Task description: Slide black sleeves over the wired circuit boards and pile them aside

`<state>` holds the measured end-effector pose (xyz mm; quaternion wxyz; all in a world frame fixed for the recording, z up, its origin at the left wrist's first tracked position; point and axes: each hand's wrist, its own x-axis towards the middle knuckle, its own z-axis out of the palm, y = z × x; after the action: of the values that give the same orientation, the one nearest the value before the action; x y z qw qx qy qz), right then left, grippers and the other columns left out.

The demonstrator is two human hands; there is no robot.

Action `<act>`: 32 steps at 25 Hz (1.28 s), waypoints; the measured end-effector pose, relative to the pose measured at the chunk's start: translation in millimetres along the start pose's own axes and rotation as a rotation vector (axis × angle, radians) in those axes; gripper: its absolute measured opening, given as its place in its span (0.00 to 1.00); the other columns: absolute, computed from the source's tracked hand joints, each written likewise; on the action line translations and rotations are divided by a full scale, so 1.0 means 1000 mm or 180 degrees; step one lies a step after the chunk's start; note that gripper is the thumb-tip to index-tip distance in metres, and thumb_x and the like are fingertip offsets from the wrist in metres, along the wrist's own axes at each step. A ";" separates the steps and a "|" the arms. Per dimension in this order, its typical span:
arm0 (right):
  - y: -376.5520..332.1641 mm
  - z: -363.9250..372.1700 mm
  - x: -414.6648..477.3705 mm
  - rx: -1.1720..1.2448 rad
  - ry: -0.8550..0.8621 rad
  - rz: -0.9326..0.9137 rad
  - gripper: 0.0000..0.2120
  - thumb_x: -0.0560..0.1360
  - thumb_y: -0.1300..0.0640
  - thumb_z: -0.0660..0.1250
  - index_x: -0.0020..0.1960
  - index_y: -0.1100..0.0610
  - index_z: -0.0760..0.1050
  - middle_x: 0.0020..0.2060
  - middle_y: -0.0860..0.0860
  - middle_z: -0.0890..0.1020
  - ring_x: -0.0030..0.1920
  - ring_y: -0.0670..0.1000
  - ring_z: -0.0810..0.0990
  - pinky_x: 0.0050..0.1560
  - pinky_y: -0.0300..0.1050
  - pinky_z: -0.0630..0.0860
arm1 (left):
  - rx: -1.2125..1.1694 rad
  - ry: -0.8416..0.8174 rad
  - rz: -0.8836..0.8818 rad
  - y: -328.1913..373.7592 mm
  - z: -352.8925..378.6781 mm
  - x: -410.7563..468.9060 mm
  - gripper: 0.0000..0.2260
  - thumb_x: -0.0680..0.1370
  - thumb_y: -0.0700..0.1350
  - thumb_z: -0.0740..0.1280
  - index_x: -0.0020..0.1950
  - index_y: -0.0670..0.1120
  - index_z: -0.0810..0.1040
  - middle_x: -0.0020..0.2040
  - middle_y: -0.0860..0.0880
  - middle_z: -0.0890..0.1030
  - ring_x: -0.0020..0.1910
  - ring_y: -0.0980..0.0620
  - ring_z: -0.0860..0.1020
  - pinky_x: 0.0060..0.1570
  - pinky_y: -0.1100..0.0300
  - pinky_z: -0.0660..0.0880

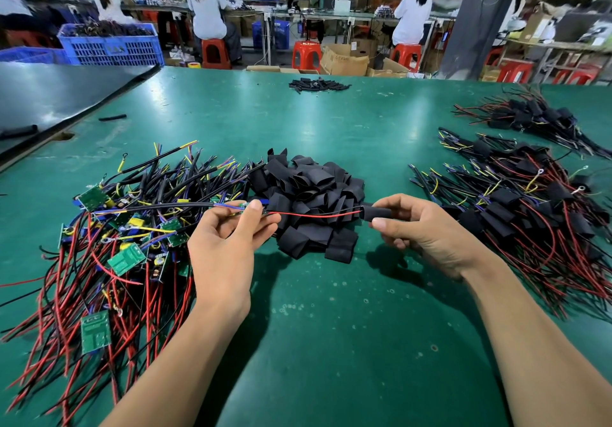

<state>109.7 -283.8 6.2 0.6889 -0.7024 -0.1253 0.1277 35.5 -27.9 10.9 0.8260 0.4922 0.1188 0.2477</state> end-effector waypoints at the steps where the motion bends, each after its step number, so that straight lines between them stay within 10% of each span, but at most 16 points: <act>1: 0.000 -0.001 0.000 0.0065 0.0006 -0.0005 0.16 0.61 0.51 0.82 0.47 0.50 0.84 0.43 0.51 0.83 0.34 0.46 0.76 0.30 0.34 0.70 | -0.0004 0.0003 -0.0001 0.000 0.000 0.000 0.06 0.78 0.37 0.70 0.46 0.42 0.74 0.36 0.45 0.82 0.43 0.42 0.86 0.44 0.59 0.81; 32: -0.008 0.004 -0.002 -0.0427 0.0571 -0.0406 0.22 0.60 0.47 0.83 0.51 0.51 0.82 0.40 0.49 0.85 0.31 0.46 0.74 0.29 0.34 0.68 | -0.0131 -0.0157 -0.0070 0.005 0.000 0.001 0.06 0.79 0.37 0.69 0.45 0.43 0.73 0.35 0.48 0.82 0.42 0.44 0.85 0.44 0.59 0.81</act>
<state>106.9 -280.7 14.4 0.6555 -0.7462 -0.1159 0.0116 35.3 -25.0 15.1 0.8413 0.4798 0.0986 0.2288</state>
